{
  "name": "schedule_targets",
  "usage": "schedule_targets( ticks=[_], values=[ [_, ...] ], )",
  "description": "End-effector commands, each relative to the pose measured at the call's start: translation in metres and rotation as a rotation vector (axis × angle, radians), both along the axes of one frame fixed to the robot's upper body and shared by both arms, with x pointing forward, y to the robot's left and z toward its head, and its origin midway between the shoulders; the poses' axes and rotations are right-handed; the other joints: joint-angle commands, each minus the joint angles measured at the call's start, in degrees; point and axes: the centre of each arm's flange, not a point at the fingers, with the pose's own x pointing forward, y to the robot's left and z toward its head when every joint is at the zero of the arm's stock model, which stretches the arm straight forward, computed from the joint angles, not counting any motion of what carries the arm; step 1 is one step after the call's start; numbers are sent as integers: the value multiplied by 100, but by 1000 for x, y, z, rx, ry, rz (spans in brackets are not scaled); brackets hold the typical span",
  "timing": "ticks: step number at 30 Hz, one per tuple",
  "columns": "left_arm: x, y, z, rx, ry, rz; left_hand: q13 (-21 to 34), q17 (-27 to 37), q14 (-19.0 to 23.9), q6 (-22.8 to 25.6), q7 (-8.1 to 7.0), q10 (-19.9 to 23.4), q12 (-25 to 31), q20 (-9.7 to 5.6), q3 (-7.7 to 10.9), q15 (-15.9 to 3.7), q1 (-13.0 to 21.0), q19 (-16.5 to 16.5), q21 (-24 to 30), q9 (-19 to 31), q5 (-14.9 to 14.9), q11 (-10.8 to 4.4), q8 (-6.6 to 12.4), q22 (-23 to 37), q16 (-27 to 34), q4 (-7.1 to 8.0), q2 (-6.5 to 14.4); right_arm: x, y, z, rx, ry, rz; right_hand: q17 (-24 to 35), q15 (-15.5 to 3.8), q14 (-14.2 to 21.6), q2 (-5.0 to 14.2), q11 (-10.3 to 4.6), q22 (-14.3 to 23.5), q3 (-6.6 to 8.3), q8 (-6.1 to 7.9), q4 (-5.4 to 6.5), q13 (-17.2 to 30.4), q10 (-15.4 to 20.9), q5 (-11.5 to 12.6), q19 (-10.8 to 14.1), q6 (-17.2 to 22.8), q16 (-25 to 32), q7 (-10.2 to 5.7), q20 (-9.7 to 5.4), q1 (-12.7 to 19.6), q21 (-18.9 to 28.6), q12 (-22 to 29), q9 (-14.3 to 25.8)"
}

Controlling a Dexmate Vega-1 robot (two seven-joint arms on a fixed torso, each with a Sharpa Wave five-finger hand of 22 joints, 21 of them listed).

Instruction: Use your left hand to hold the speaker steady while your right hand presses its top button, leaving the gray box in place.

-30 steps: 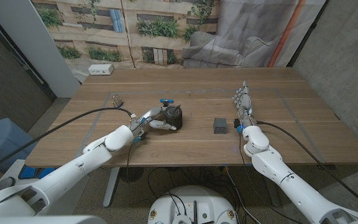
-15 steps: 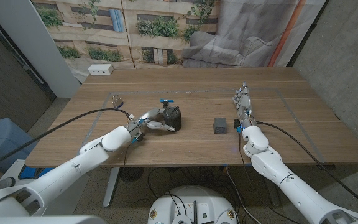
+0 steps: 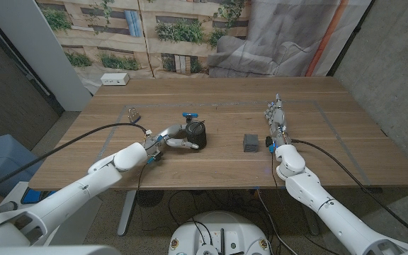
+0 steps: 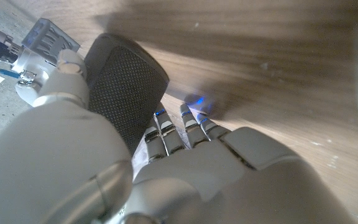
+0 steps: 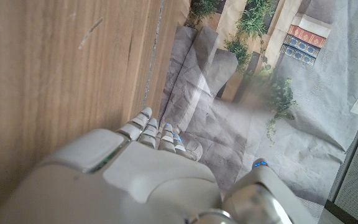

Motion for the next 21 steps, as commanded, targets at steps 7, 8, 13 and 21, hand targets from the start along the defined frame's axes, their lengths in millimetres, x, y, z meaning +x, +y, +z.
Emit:
schedule_targets(
  ticks=[7, 8, 13, 21],
  values=[
    [2, 5, 6, 31, 35, -15, 0, 15, -460, -503, 205, -602, -12, -40, -86, -46, -104, -196, 26, -7, -15, 284, 12, 24, -29, 78, -84, 0, 5, -3, 2, 1, 1, 13, 19, 35, 25, 32, 15, -2, -11, 25, 17, 31, 19, 63, 11, -21, 62, -5, 41, 29, -17, 7],
    [2, 5, 6, 32, 38, -18, 0, 15, -467, -513, 206, -611, -11, -38, -89, -45, -108, -197, 27, -7, -16, 284, 11, 24, -29, 79, -87, 0, 5, -3, 2, 1, 3, 12, 18, 34, 24, 32, 15, -3, -12, 24, 18, 30, 19, 64, 11, -23, 60, -3, 42, 29, -18, 7],
    [3, 7, 8, 50, 50, -25, -3, 14, -633, -700, 270, -753, -3, -21, -127, 36, -144, -218, 35, -12, -25, 346, 1, 25, -41, 85, -113, 0, 6, -3, 3, 3, 4, 11, 22, 37, 18, 34, 15, -8, -16, 22, 18, 33, 17, 68, 9, -27, 60, 1, 48, 27, -21, 7],
    [3, 9, 11, 83, 72, -42, -7, 15, -950, -1214, 382, -1099, 19, 0, -193, 201, -172, -330, 36, -22, -43, 599, 0, 27, -16, 78, -168, 1, 8, -4, 6, 5, 2, 10, 26, 36, 12, 33, 16, -15, -20, 20, 19, 33, 15, 80, 8, -33, 60, 29, 54, 27, -24, 8]
  ],
)
